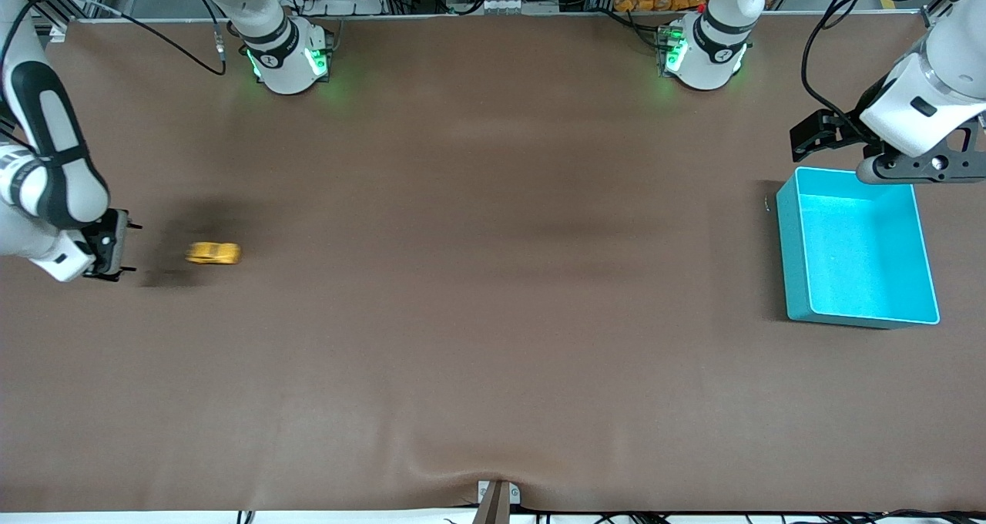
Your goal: Wind and store yellow beetle car
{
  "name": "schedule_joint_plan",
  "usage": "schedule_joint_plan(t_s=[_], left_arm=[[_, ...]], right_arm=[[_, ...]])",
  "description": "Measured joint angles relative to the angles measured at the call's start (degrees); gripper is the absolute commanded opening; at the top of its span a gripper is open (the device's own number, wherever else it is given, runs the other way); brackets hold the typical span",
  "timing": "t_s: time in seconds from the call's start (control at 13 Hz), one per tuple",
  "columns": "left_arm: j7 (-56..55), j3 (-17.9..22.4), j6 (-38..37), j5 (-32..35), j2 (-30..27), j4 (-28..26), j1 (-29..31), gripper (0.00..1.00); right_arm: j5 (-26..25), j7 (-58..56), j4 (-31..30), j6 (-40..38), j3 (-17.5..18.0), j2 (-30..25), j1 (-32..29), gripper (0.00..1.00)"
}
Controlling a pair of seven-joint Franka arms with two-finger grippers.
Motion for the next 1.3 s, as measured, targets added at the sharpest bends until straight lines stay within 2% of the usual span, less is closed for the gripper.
schedule_joint_plan(t_s=[0.69,1.0,1.3], left_arm=[[0.0,0.4,0.0,0.0,0.0,0.0,0.1,1.0],[0.0,0.6,0.0,0.0,0.0,0.0,0.2,1.0],[0.0,0.6,0.0,0.0,0.1,-0.1,0.4,1.0]], right_arm=[[8.1,0.0,8.2,-13.9,-0.3,0.0,-3.4,1.0],[8.5,0.7,10.2,-16.2,-0.3,0.0,-4.1,1.0],[8.7,5.4,18.3,-25.3,-0.2,-0.1,-4.2,1.0]])
